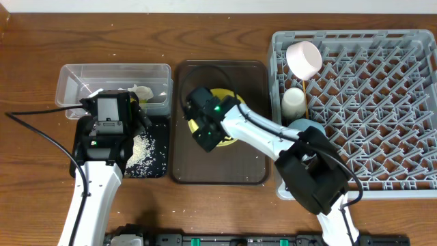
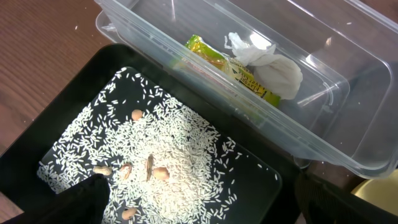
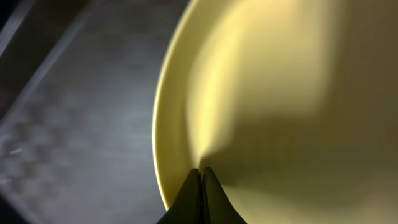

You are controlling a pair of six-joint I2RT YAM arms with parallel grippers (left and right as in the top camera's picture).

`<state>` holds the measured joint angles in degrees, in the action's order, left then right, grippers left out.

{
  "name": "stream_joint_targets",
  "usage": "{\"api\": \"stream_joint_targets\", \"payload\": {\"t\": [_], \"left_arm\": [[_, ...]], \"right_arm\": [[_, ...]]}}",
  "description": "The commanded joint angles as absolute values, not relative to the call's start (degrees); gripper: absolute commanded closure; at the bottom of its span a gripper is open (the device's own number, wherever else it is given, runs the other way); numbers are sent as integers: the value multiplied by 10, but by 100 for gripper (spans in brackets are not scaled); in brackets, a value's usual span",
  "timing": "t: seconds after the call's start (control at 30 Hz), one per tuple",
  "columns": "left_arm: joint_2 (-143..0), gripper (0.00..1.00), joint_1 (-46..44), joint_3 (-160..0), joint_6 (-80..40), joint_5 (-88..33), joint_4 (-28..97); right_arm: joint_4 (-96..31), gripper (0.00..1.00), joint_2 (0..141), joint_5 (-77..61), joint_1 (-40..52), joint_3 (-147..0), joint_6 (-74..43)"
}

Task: Sort waste into correct bins and load items into the dishwasher rack
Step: 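Move right gripper to yellow plate on brown tray and lower, then close right gripper on yellow plate edge and tilt it up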

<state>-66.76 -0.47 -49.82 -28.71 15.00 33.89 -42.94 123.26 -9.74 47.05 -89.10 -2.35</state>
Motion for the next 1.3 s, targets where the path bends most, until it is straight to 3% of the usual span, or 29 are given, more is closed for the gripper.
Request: {"api": "stream_joint_targets", "payload": {"t": [0.0,0.37,0.47,0.67,0.77,1.03,1.27], "left_arm": [[-670,2,-3,-507,-292,157,339],[-670,2,-3,-507,-292,157,339],[-670,2,-3,-507,-292,157,339],[-670,2,-3,-507,-292,157,339],[-670,2,-3,-507,-292,157,339],[-670,2,-3,-507,-292,157,339],[-670,2,-3,-507,-292,157,339]], "right_arm": [[-439,99,1234,-131,488,-901,-27],[-494,97,1191,-128,456,-952,-7],[-496,89,1169,-87,438,-958,-1],[-521,62,1159,-5,399,-958,-1],[-530,56,1162,0,378,-955,-1],[-519,55,1164,15,344,-923,-1],[-493,62,1164,15,346,-888,-1]]}}
